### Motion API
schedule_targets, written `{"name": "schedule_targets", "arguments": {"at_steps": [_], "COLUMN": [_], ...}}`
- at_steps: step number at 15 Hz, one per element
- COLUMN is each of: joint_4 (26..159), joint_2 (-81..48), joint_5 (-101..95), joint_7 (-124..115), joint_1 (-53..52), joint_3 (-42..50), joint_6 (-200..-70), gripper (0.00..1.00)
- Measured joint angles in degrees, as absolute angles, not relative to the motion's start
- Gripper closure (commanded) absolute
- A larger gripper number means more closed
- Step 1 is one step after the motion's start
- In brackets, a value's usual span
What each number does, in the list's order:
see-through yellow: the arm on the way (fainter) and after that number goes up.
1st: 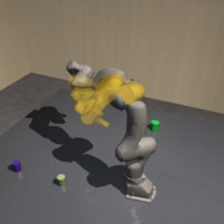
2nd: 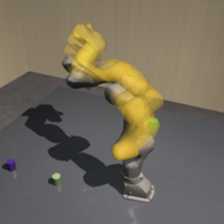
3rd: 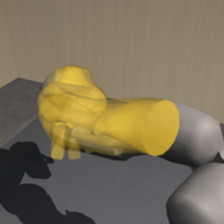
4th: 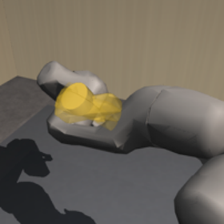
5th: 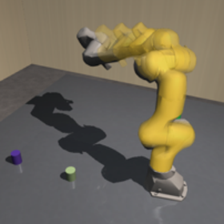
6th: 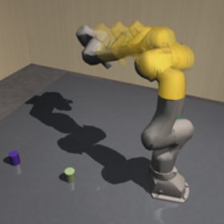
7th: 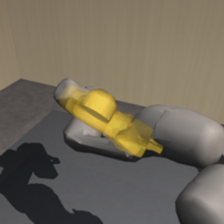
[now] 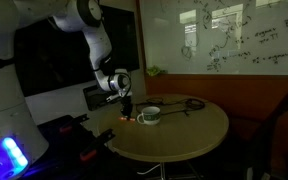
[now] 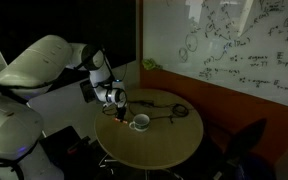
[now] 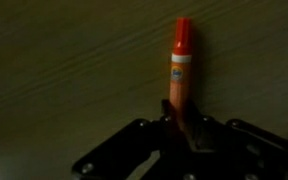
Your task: Pick up the marker from the table and put it in the cup
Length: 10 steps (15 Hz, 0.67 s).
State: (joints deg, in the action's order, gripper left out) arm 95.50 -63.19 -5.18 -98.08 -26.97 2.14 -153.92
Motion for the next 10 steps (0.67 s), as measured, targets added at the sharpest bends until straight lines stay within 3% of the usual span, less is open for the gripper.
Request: {"name": "schedule_targets", "arguments": {"at_steps": [5, 10], "joint_4": [95.4, 96.5], "joint_2": [-62.4, -59.1], "joint_5": [-5.1, -6.0], "joint_7": [-98.1, -98.3], "joint_1": [-28.8, -35.6], "joint_3": [3.9, 11.4], "joint_6": [-154.4, -154.5], "gripper": [0.95, 0.95]}}
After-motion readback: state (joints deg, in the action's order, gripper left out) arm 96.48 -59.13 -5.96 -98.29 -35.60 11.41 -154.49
